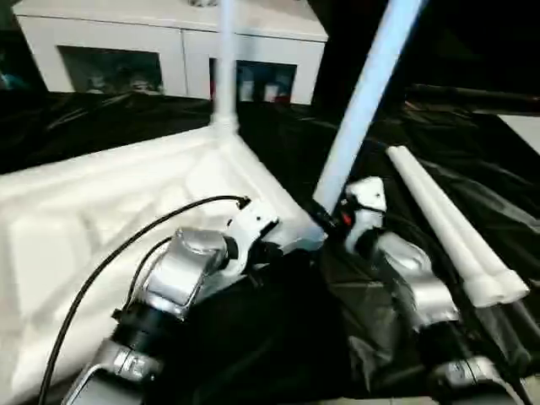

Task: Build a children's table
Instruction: Insert table leg to table base

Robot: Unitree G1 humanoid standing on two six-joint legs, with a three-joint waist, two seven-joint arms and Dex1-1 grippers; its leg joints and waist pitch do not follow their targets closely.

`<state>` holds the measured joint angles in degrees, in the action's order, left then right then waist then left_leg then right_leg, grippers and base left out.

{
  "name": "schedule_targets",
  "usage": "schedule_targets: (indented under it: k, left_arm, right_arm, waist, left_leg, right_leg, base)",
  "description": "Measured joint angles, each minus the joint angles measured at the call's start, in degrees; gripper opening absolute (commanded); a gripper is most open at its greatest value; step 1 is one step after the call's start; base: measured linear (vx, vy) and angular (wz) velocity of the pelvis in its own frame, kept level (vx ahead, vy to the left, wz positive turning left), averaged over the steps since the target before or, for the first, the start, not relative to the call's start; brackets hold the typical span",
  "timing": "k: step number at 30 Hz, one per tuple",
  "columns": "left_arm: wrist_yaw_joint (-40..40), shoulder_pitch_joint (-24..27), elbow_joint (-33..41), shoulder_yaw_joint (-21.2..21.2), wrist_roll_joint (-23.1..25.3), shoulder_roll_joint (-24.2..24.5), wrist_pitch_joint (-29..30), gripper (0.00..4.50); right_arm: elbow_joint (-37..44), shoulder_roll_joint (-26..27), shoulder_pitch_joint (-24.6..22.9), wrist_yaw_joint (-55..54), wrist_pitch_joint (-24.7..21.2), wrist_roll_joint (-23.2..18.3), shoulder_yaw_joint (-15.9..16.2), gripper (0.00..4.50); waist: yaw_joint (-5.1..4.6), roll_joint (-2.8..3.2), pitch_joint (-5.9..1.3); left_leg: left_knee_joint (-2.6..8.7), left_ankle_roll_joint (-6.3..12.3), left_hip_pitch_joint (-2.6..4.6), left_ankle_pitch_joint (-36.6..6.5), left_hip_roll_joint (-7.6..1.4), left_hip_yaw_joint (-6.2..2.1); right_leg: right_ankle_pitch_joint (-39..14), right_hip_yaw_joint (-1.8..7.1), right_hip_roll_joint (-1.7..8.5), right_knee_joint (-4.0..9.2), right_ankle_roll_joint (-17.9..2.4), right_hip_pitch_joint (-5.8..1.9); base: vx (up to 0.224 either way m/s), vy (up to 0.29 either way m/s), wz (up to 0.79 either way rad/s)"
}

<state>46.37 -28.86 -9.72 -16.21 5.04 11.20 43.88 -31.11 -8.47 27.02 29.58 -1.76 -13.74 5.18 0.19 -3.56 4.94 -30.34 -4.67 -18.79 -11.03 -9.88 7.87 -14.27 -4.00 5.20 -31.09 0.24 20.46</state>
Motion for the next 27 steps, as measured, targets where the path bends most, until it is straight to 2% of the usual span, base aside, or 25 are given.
schedule_targets:
  k: [2,9,11,14,17,20,23,27]
  left_arm:
    - [-0.28,0.00,0.33,0.00,0.33,0.00,-0.07,0.00]
    - [1.27,-0.01,-0.45,-4.19,1.58,3.97,-8.96,0.00]
    - [4.00,-0.15,-0.92,-5.01,1.49,5.91,-12.32,0.00]
    - [9.10,-0.92,-2.21,-6.00,1.35,8.64,-17.39,0.00]
    - [15.56,-1.84,-4.29,-7.00,0.62,11.53,-24.27,0.00]
    - [20.42,-3.45,-6.39,-8.86,-0.44,13.46,-30.15,0.00]
    - [24.37,-5.90,-10.09,-9.37,-1.11,14.04,-35.29,0.00]
    - [28.00,-8.21,-14.56,-9.65,-1.87,14.09,-39.84,0.00]
  right_arm:
    - [-0.61,-0.12,0.72,0.62,0.00,0.00,-0.04,1.84]
    - [-1.05,-3.34,1.44,7.41,-0.65,-0.15,-0.03,1.84]
    - [1.27,-5.27,0.04,11.32,-1.88,-0.83,0.02,1.84]
    - [6.69,-9.34,-3.34,18.04,-4.35,-2.91,0.39,1.84]
    - [12.95,-14.69,-7.01,24.72,-6.31,-4.87,1.91,1.84]
    - [17.79,-19.37,-9.56,30.57,-7.00,-6.23,3.10,1.84]
    - [21.32,-21.34,-11.03,33.31,-8.10,-7.11,3.14,1.84]
    - [24.21,-22.47,-12.09,34.76,-8.90,-7.19,3.40,1.84]
  waist:
    - [0.01,-0.06,-0.02]
    - [0.25,-0.35,0.07]
    - [0.58,-0.46,0.07]
    - [1.78,-0.73,-0.08]
    - [2.45,-1.76,-0.35]
    - [3.42,-2.12,-0.57]
    - [3.69,-2.52,-0.83]
    - [3.67,-2.50,-0.85]
  left_leg:
    - [0.00,0.00,-0.33,0.00,0.02,0.01]
    - [0.09,0.00,-0.33,0.00,-0.01,0.12]
    - [0.19,0.01,-0.38,0.01,-0.01,0.21]
    - [0.26,0.02,-0.28,0.02,-0.12,0.80]
    - [0.25,0.03,-0.23,0.03,-0.31,1.85]
    - [0.22,0.26,-0.29,-0.13,-0.53,2.38]
    - [-0.21,0.78,-0.67,-0.31,-0.68,2.47]
    - [-0.27,0.94,-0.79,-0.41,-0.80,2.43]
  right_leg:
    - [0.00,0.05,0.00,0.01,0.00,0.44]
    - [0.01,0.13,-0.02,0.00,-0.01,0.59]
    - [0.02,0.17,-0.02,-0.01,-0.02,0.55]
    - [0.60,0.51,-0.02,-0.15,-0.38,0.51]
    - [2.15,1.49,-0.05,-0.35,0.03,0.50]
    - [1.49,1.84,-0.06,-0.91,0.52,0.50]
    - [0.79,2.00,-0.15,-2.01,0.05,0.76]
    - [0.37,1.99,-0.24,-2.09,-0.60,0.74]
  base:
    - [0.000,0.000,0.00]
    - [0.000,0.000,0.00]
    - [0.000,0.000,0.00]
    - [0.020,-0.005,0.04]
    - [0.087,-0.024,0.16]
    - [0.114,-0.017,0.12]
    - [0.104,-0.018,0.07]
    - [0.017,-0.003,0.02]
